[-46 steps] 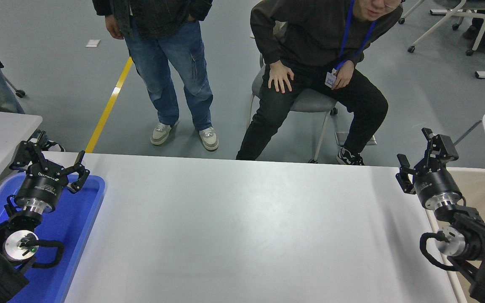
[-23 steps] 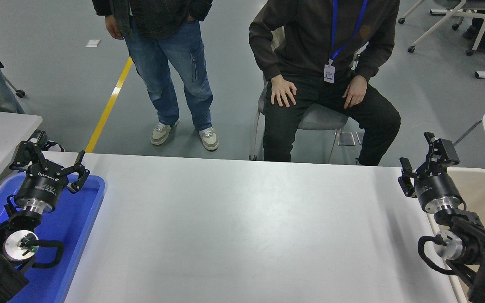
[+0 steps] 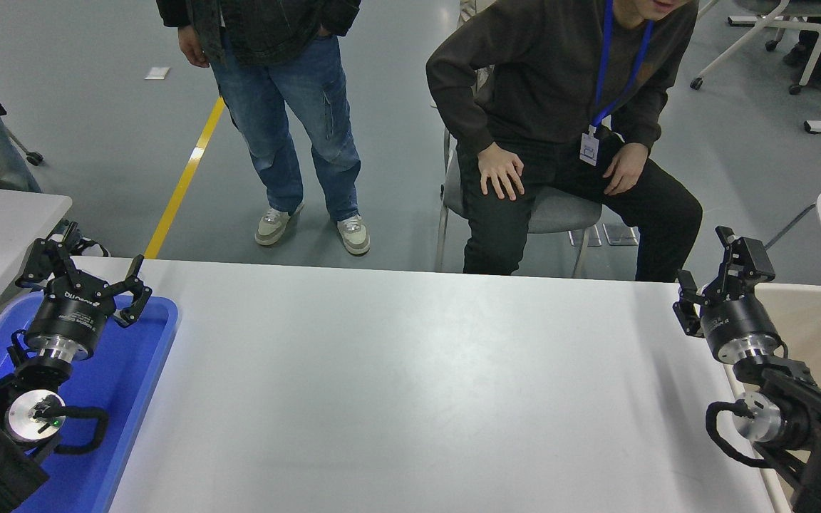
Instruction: Clean the table surface
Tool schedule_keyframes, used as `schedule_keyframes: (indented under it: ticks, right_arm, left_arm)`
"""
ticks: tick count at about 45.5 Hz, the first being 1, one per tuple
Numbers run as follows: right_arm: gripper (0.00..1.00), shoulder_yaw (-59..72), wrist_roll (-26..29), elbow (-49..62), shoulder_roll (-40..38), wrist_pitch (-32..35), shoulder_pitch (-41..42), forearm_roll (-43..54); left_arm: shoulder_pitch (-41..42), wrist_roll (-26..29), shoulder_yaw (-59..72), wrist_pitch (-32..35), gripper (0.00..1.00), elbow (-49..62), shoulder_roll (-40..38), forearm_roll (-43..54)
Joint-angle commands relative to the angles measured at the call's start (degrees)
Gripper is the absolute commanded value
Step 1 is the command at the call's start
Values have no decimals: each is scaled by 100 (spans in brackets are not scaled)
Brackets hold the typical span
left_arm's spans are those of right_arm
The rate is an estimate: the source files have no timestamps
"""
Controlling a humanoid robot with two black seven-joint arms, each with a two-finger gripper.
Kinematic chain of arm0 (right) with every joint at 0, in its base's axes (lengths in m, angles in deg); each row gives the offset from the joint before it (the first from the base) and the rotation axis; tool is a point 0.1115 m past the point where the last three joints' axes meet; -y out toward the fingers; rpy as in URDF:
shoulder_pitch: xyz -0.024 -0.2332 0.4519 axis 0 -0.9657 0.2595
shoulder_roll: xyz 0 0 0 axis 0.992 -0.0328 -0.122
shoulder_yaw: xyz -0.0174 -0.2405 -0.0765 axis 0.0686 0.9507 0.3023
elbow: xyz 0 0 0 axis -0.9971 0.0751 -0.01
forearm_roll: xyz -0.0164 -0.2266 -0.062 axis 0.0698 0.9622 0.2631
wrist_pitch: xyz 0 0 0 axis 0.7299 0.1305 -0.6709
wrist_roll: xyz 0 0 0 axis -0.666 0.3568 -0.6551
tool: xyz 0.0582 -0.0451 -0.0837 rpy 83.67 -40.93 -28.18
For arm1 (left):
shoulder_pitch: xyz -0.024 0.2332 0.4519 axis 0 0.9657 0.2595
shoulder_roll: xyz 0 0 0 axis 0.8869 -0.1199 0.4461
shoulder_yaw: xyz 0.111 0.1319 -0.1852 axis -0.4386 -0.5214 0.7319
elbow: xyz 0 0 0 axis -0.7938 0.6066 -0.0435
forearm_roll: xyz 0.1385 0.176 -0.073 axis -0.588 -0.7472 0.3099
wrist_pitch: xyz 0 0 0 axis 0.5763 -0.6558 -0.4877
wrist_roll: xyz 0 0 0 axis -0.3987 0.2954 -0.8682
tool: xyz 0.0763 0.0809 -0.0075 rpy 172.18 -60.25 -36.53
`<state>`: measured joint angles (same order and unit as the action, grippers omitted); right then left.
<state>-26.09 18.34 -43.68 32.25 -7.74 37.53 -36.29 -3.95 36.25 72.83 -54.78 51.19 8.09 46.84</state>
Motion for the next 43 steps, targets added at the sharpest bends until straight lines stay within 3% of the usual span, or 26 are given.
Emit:
schedule_keyframes:
  ticks: [1, 43]
  right_arm:
    - [99, 12, 17, -155, -19, 76, -56, -28]
    - [99, -111, -62, -67, -10, 24, -232, -28]
  left_arm:
    - [0, -8, 0, 0, 100, 0, 0, 0]
    - [0, 1, 0, 0, 100, 0, 0, 0]
